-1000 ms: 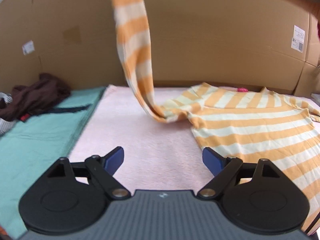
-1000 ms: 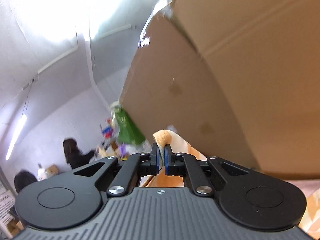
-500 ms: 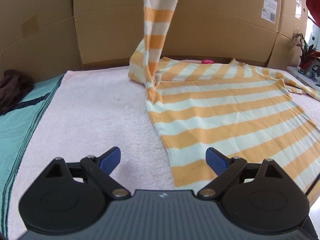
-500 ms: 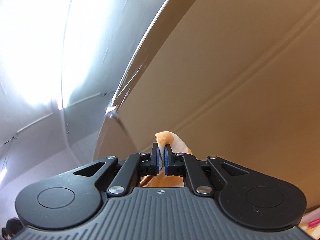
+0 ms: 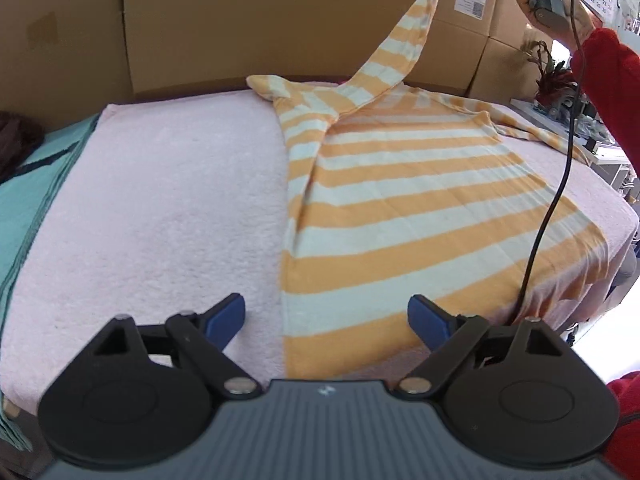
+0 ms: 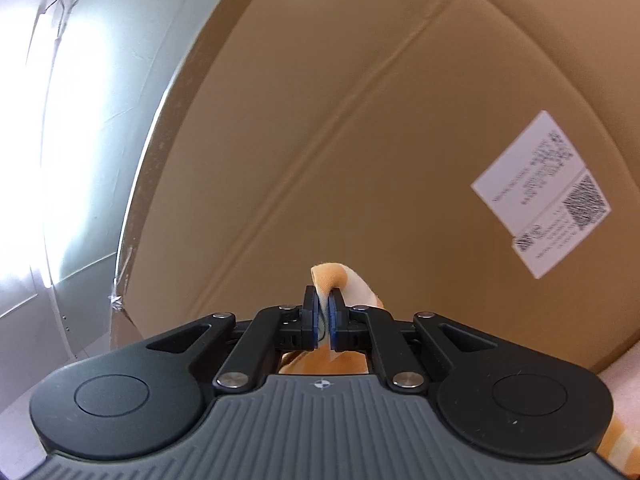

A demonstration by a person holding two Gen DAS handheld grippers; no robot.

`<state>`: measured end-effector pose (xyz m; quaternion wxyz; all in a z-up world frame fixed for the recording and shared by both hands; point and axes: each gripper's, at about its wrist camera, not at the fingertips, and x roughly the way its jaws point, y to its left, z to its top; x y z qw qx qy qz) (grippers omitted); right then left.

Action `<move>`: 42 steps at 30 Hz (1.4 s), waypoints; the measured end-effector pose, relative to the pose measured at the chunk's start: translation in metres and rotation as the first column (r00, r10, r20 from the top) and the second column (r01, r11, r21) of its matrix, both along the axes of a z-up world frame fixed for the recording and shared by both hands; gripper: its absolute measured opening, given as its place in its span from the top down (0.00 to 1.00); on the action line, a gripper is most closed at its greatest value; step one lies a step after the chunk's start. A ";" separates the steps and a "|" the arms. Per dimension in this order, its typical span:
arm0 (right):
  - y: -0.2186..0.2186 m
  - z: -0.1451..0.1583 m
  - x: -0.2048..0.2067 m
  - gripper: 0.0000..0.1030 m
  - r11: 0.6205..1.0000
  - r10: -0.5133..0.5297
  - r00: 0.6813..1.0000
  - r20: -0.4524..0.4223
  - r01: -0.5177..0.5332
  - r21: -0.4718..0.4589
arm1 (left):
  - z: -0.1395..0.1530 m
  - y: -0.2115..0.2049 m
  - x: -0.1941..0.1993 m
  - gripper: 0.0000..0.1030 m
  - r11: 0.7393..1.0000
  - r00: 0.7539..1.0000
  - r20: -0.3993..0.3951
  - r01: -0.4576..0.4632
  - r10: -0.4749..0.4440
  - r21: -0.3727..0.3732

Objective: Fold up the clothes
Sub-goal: 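Carry the lifted sleeve with the right gripper across the shirt body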

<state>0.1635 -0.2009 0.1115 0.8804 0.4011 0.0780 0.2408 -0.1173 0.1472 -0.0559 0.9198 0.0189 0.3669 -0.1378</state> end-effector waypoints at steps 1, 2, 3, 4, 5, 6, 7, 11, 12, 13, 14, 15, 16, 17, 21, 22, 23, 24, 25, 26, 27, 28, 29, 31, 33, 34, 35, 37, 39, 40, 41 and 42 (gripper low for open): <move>-0.003 -0.004 0.000 0.95 1.000 -0.005 1.000 -0.010 0.005 0.001 | -0.001 -0.003 0.000 0.19 1.000 1.000 0.003 -0.002 0.002 0.013; -0.006 -0.009 -0.001 0.95 1.000 -0.009 1.000 -0.020 0.009 0.003 | -0.001 -0.006 0.000 0.19 1.000 1.000 0.004 -0.002 0.002 0.020; -0.008 -0.013 -0.001 0.95 1.000 -0.014 0.999 -0.030 0.014 0.004 | -0.001 -0.007 0.000 0.19 1.000 1.000 0.005 -0.001 0.001 0.023; -0.010 -0.017 -0.002 0.95 1.000 -0.013 0.999 -0.037 0.014 0.008 | -0.001 -0.006 -0.001 0.19 1.000 1.000 0.005 -0.001 0.001 0.017; -0.011 -0.020 -0.003 0.95 1.000 -0.011 0.999 -0.040 0.011 0.013 | 0.000 -0.004 -0.001 0.19 1.000 1.000 0.004 -0.002 0.002 0.005; -0.011 -0.023 -0.004 0.95 1.000 -0.010 0.999 -0.044 0.011 0.012 | 0.000 -0.001 -0.001 0.21 1.000 1.000 0.002 -0.002 0.002 -0.007; -0.010 -0.026 -0.006 0.95 1.000 -0.011 0.999 -0.048 0.011 0.006 | 0.000 0.002 -0.001 0.25 1.000 1.000 0.002 -0.005 0.005 -0.021; -0.007 -0.033 -0.012 0.95 1.000 -0.020 0.998 -0.062 0.020 -0.013 | 0.004 0.019 -0.007 0.41 0.994 1.000 -0.015 -0.013 0.012 -0.110; -0.006 -0.034 -0.012 0.95 1.000 -0.023 0.998 -0.065 0.022 -0.017 | 0.004 0.022 -0.009 0.45 0.991 1.000 -0.021 -0.016 0.014 -0.134; -0.006 -0.034 -0.012 0.95 0.999 -0.026 0.997 -0.069 0.025 -0.022 | 0.004 0.025 -0.011 0.48 0.988 1.000 -0.025 -0.020 0.017 -0.156; -0.007 -0.034 -0.010 0.95 0.999 -0.030 0.997 -0.074 0.028 -0.024 | 0.004 0.025 -0.012 0.49 0.985 0.999 -0.025 -0.027 0.023 -0.171; -0.014 -0.037 -0.009 0.95 0.999 -0.033 0.996 -0.079 0.031 -0.025 | 0.003 0.025 -0.013 0.58 0.983 0.999 -0.023 -0.034 0.031 -0.183; -0.022 -0.041 -0.010 0.95 0.999 -0.036 0.996 -0.085 0.034 -0.024 | 0.002 0.025 -0.012 0.77 0.981 0.999 -0.023 -0.045 0.042 -0.191; -0.033 -0.048 -0.013 0.95 0.999 -0.039 0.995 -0.089 0.037 -0.023 | 0.002 0.024 -0.011 0.86 0.979 0.998 -0.026 -0.058 0.054 -0.195; -0.051 -0.064 -0.022 0.95 0.999 -0.052 0.994 -0.095 0.051 -0.018 | 0.004 0.026 -0.008 0.99 0.974 0.997 -0.040 -0.077 0.070 -0.215; -0.052 -0.063 -0.022 0.95 0.998 -0.058 0.994 -0.092 0.056 -0.017 | 0.006 0.025 -0.008 1.00 0.974 0.997 -0.041 -0.075 0.068 -0.215; -0.053 -0.063 -0.023 0.95 0.998 -0.063 0.994 -0.088 0.062 -0.013 | 0.008 0.023 -0.009 1.00 0.974 0.997 -0.035 -0.069 0.063 -0.216; -0.055 -0.062 -0.024 0.95 0.998 -0.067 0.994 -0.084 0.067 -0.007 | 0.010 0.021 -0.010 1.00 0.974 0.998 -0.027 -0.061 0.056 -0.217; -0.056 -0.062 -0.025 0.95 0.997 -0.072 0.994 -0.079 0.072 0.001 | 0.013 0.017 -0.011 1.00 0.975 0.999 -0.018 -0.047 0.044 -0.215; -0.059 -0.061 -0.027 0.95 0.997 -0.076 0.994 -0.074 0.077 0.006 | 0.017 0.013 -0.012 1.00 0.977 1.000 -0.008 -0.030 0.029 -0.212; -0.061 -0.060 -0.028 0.95 0.997 -0.081 0.994 -0.070 0.082 0.009 | 0.020 0.008 -0.014 1.00 0.978 1.000 0.001 -0.013 0.014 -0.209; -0.063 -0.059 -0.029 0.95 0.996 -0.085 0.994 -0.067 0.086 0.011 | 0.022 0.004 -0.015 1.00 0.979 1.000 0.008 0.002 0.000 -0.203; -0.065 -0.058 -0.030 0.95 0.996 -0.089 0.994 -0.066 0.090 0.012 | 0.024 0.000 -0.015 1.00 0.980 1.000 0.014 0.017 -0.015 -0.200; -0.069 -0.057 -0.032 0.95 0.995 -0.098 0.993 -0.063 0.099 0.013 | 0.025 -0.008 -0.015 1.00 0.978 0.999 0.018 0.048 -0.046 -0.202; -0.074 -0.057 -0.035 0.95 0.994 -0.109 0.992 -0.063 0.110 0.012 | 0.022 -0.015 -0.013 1.00 0.976 0.997 0.008 0.071 -0.071 -0.207; -0.076 -0.057 -0.035 0.95 0.993 -0.118 0.991 -0.063 0.119 0.013 | 0.020 -0.018 -0.012 1.00 0.976 0.997 0.001 0.080 -0.081 -0.202; -0.079 -0.058 -0.036 0.95 0.992 -0.127 0.990 -0.064 0.128 0.015 | 0.019 -0.020 -0.012 1.00 0.976 0.996 -0.002 0.088 -0.090 -0.200; -0.085 -0.060 -0.036 0.95 0.989 -0.145 0.987 -0.072 0.147 0.017 | 0.019 -0.023 -0.012 1.00 0.975 0.994 -0.005 0.103 -0.106 -0.198; -0.090 -0.064 -0.035 0.95 0.986 -0.165 0.983 -0.084 0.166 0.012 | 0.020 -0.025 -0.013 0.98 0.974 0.993 -0.007 0.118 -0.122 -0.196; -0.093 -0.066 -0.034 0.95 0.985 -0.172 0.981 -0.090 0.174 0.012 | 0.020 -0.026 -0.013 0.98 0.973 0.991 -0.009 0.126 -0.130 -0.195; -0.097 -0.068 -0.034 0.95 0.983 -0.182 0.979 -0.095 0.184 0.010 | 0.020 -0.027 -0.013 0.95 0.972 0.990 -0.010 0.133 -0.138 -0.194; -0.100 -0.071 -0.033 0.95 0.981 -0.192 0.976 -0.102 0.194 0.010 | 0.020 -0.028 -0.013 0.91 0.971 0.989 -0.011 0.141 -0.146 -0.193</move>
